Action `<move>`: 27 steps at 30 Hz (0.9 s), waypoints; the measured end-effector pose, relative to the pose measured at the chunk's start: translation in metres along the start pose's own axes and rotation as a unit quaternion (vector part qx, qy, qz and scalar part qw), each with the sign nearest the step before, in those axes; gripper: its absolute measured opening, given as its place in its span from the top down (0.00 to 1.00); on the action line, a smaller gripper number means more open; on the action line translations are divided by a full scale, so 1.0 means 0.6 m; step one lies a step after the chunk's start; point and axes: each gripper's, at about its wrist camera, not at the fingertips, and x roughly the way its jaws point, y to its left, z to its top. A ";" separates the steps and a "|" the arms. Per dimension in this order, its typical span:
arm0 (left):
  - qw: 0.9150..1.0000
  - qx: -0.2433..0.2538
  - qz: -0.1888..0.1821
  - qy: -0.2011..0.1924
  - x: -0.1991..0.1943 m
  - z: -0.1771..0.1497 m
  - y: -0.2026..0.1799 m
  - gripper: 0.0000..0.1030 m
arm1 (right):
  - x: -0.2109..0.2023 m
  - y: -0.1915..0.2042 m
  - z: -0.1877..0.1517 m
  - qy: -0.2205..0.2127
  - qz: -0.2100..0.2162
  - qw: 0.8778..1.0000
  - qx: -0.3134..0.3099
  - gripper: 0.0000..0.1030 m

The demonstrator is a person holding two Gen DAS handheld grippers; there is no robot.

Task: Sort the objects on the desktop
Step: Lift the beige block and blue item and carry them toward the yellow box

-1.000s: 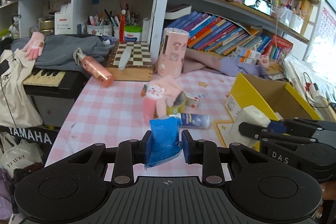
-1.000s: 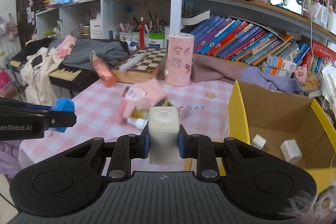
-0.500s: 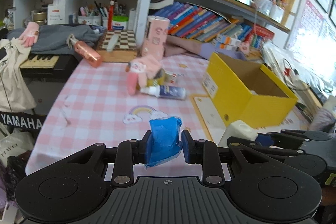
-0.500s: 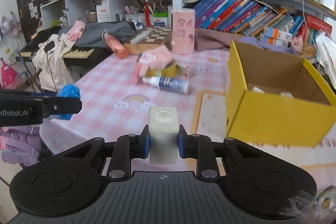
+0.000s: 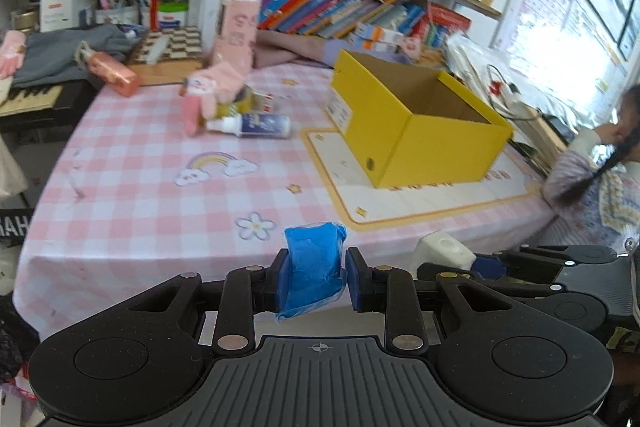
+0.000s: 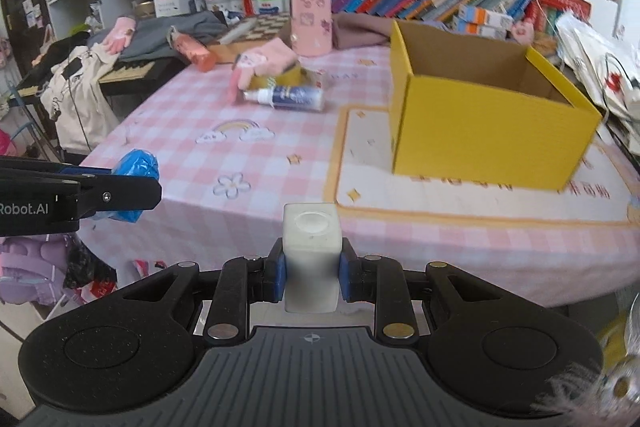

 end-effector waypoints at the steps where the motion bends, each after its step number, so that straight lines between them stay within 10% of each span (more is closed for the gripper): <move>1: 1.000 0.003 -0.006 0.005 0.003 -0.001 -0.003 0.74 | -0.002 -0.002 -0.003 0.004 -0.003 1.000 0.003 0.78; 27: 0.980 0.111 -0.131 0.101 0.111 0.006 -0.152 0.74 | -0.038 -0.108 -0.061 0.063 -0.094 0.991 0.072 0.78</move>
